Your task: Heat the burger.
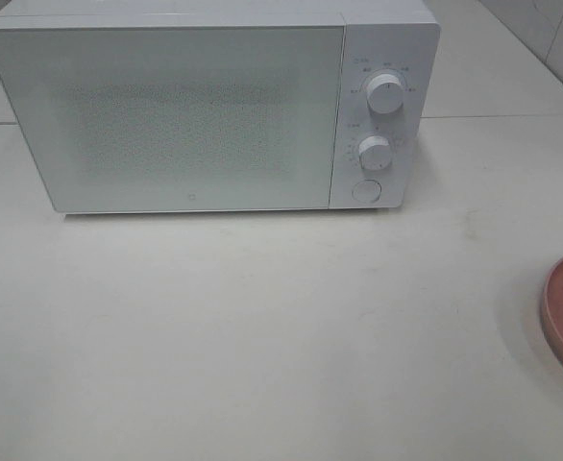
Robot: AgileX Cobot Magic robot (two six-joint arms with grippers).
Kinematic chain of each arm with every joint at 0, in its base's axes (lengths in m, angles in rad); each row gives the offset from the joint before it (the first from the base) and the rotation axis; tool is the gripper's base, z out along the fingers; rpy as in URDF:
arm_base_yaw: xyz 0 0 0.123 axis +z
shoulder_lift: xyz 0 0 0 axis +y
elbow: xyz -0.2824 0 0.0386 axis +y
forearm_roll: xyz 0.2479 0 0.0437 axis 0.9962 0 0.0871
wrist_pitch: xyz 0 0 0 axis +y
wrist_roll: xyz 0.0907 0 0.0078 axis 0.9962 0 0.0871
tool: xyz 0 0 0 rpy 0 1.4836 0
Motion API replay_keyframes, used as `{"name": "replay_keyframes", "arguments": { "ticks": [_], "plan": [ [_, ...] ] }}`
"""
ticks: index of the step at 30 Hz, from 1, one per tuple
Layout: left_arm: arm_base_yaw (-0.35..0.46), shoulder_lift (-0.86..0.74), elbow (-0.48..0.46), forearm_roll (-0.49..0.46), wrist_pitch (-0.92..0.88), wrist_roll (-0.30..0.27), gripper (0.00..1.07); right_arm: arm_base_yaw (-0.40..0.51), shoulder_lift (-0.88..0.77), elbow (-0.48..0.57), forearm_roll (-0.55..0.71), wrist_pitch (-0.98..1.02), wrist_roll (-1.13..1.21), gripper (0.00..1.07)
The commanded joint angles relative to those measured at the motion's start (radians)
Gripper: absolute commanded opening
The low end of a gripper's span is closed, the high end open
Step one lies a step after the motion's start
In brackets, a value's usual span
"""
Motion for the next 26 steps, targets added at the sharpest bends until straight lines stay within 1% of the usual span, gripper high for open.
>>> {"name": "replay_keyframes", "arguments": {
  "ticks": [1, 26],
  "plan": [
    [0.002, -0.024, 0.005, -0.005, -0.016, -0.001, 0.98, -0.009, -0.024, 0.002, -0.005, -0.014, -0.009, 0.76],
    [0.002, -0.023, 0.005, -0.005, -0.016, -0.001, 0.98, -0.009, -0.024, 0.002, -0.005, -0.014, -0.009, 0.76]
  ]
}}
